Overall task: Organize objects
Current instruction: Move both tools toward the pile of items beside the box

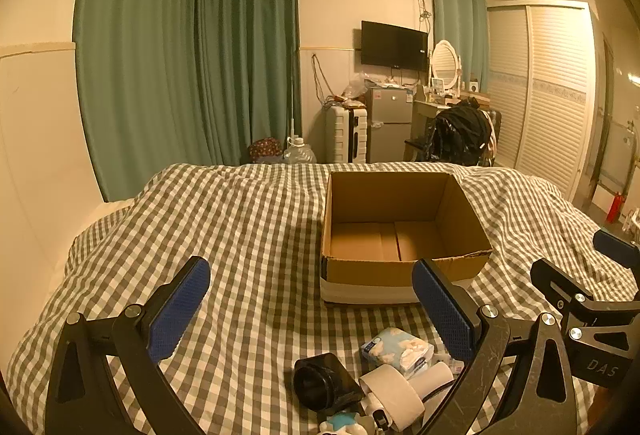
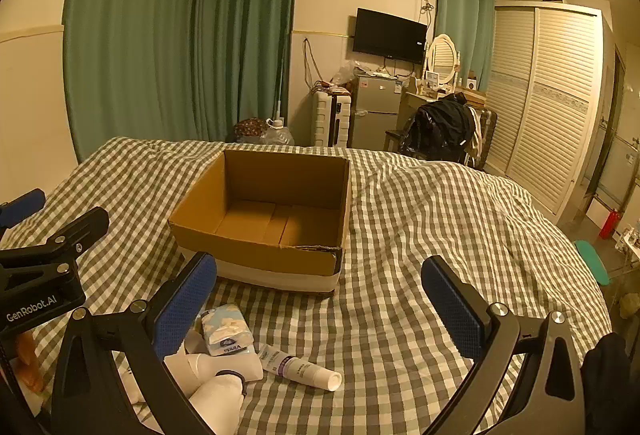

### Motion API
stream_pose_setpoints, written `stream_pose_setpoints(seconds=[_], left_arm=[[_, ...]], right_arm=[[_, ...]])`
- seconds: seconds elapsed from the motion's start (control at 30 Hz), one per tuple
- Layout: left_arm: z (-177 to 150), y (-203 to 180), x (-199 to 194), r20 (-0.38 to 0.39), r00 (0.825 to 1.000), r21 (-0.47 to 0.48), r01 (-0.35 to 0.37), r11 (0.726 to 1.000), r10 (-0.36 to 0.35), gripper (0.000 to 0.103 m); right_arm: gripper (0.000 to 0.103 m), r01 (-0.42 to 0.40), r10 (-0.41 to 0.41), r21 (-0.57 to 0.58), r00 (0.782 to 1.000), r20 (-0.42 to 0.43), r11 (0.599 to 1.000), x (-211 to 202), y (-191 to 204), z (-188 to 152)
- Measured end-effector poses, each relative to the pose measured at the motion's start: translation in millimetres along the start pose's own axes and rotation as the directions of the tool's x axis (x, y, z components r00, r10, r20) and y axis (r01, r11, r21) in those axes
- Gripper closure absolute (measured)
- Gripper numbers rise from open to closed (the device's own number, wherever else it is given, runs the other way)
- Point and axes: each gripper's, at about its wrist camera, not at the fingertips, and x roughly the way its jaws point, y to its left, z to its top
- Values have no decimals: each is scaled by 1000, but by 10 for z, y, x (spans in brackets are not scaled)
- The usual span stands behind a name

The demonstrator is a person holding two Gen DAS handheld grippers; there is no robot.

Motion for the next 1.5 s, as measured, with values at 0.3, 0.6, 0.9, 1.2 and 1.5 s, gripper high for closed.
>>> stream_pose_setpoints(seconds=[0.3, 0.6, 0.9, 1.2, 1.5], left_arm=[[28, -1, -76, 3, 1000, -8, 6, 1000, -6, 0], [16, 71, -309, 7, 1000, -5, -4, 1000, 4, 0], [78, 143, -544, 30, 1000, -19, -6, 1000, 6, 0], [-9, 193, -690, 15, 1000, -2, -6, 1000, 6, 0], [-333, 196, -612, -83, 997, 37, -1, 999, 4, 0]], right_arm=[[0, -15, 15, -5, 1000, 20, 1000, -83, 4, 34], [0, -31, 32, -23, 998, 51, 999, -305, 59, 101], [0, -50, 54, -38, 994, 97, 998, -630, 98, 188], [0, -70, 74, -57, 994, 82, 996, -888, 125, 180], [0, -114, 115, -101, 993, 9, 988, -940, 275, -72]])
